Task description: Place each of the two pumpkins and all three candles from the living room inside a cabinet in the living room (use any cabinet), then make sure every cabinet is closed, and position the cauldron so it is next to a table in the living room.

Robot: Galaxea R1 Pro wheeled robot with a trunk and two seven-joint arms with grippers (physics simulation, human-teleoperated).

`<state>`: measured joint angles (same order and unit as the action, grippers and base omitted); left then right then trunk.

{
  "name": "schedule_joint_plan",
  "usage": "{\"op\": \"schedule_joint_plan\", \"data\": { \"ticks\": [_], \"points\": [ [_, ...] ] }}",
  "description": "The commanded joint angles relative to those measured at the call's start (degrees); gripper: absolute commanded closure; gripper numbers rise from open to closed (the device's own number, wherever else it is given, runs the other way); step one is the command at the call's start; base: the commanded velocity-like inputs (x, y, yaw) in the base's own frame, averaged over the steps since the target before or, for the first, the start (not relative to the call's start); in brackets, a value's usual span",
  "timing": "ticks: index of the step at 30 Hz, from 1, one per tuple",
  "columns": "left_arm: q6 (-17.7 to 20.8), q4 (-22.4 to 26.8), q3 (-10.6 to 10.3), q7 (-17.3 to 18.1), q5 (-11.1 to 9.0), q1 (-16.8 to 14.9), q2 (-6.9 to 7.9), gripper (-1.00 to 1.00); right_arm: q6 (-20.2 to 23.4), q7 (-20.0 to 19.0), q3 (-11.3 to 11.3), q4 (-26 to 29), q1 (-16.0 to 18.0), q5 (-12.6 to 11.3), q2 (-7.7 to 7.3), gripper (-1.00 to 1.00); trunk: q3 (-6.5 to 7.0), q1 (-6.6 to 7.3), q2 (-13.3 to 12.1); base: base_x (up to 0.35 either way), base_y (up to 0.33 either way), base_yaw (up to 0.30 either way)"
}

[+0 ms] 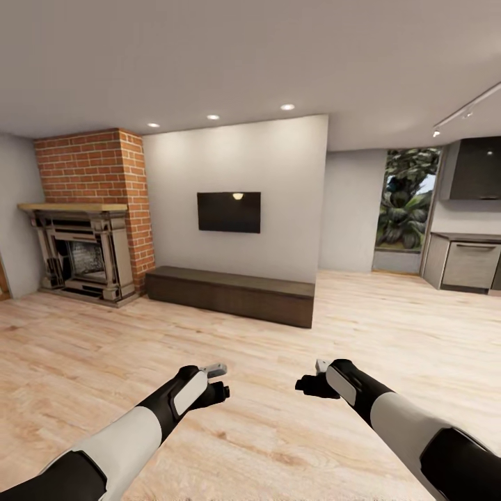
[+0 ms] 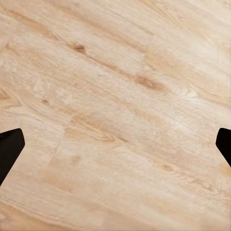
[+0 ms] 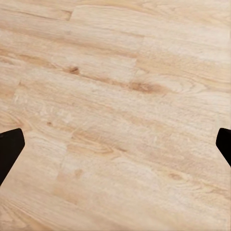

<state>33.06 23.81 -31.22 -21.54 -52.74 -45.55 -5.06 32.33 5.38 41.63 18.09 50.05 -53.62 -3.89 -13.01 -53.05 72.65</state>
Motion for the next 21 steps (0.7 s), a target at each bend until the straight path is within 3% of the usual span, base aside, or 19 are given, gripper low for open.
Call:
{"op": "schedule_joint_plan", "data": {
  "ticks": [1, 10, 21],
  "points": [
    [0.1, 0.1, -0.4, -0.5, -0.6, -0.1, 0.05, -1.0, 0.2, 0.5, 0.4, 0.2, 0.0, -0.6, -0.07, -1.0, -0.18, 0.0, 0.1, 0.0, 0.0, 0.0],
    [0.0, 0.1, -0.4, -0.5, -0.6, -0.1, 0.05, -1.0, 0.2, 0.5, 0.5, 0.1, 0.0, -0.6, -0.07, -1.0, -1.04, 0.0, 0.1, 0.0, 0.0, 0.0],
    [0.1, 0.1, -0.4, -0.5, -0.5, -0.1, 0.09, -1.0, 0.1, 0.3, 0.5, 0.3, 0.0, -0.6, -0.08, -1.0, -0.11, 2.41, -4.4, 0.0, 0.0, 0.0]
  ]
}}
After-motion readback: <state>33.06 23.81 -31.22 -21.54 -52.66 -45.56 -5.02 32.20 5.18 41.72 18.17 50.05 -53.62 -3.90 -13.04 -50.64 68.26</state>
